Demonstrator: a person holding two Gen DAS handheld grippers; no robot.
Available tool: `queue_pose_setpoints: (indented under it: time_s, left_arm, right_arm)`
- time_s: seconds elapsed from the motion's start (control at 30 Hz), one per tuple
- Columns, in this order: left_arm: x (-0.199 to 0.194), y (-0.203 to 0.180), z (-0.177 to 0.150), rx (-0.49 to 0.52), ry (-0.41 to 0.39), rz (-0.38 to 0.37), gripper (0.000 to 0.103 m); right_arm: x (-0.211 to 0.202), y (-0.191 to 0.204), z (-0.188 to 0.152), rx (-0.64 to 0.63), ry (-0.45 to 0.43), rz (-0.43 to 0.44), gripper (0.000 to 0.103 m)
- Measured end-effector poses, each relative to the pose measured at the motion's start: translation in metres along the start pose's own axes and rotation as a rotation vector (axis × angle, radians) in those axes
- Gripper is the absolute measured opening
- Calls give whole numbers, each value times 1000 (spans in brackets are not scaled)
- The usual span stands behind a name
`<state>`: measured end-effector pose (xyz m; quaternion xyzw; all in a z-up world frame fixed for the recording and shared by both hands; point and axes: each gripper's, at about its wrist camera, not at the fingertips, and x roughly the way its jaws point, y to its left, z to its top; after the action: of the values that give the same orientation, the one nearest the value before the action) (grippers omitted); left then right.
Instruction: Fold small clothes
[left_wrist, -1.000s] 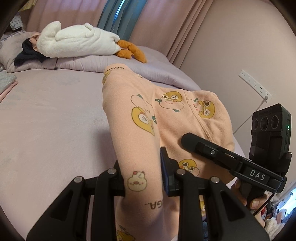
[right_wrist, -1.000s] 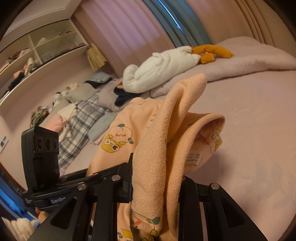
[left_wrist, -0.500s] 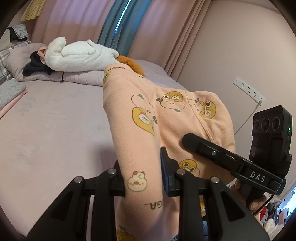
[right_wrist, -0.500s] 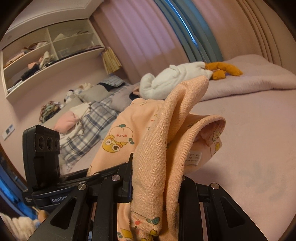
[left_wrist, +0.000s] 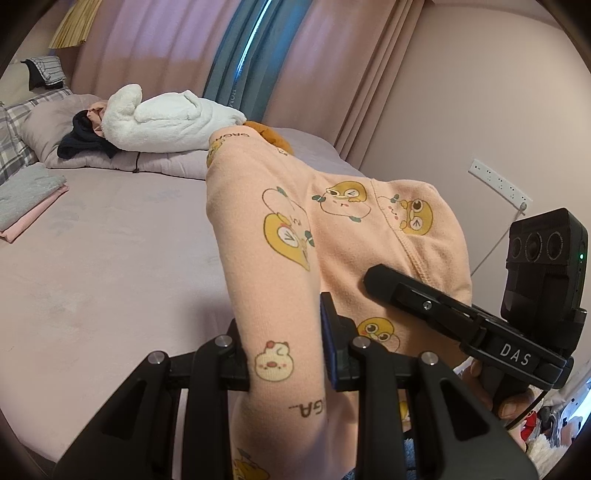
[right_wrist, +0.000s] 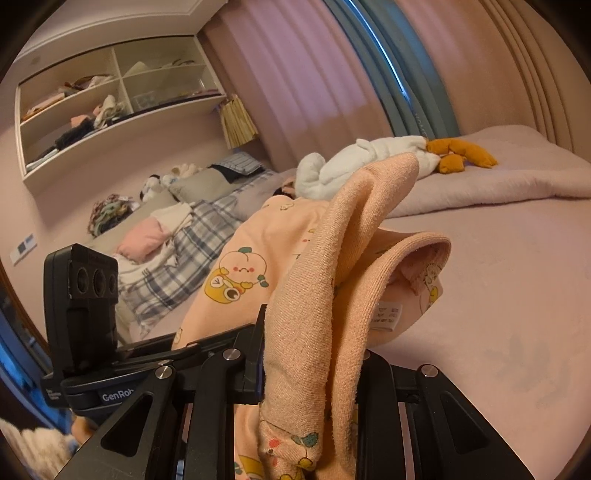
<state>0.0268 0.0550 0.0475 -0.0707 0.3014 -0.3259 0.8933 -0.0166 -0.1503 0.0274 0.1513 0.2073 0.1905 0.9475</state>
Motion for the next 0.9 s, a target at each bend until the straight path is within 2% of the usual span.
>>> queue_pose_setpoints:
  time_s: [0.9]
  left_arm:
    - [-26, 3, -8, -21, -31, 47, 27]
  right_arm:
    - [14, 0, 12, -74, 27, 52, 26]
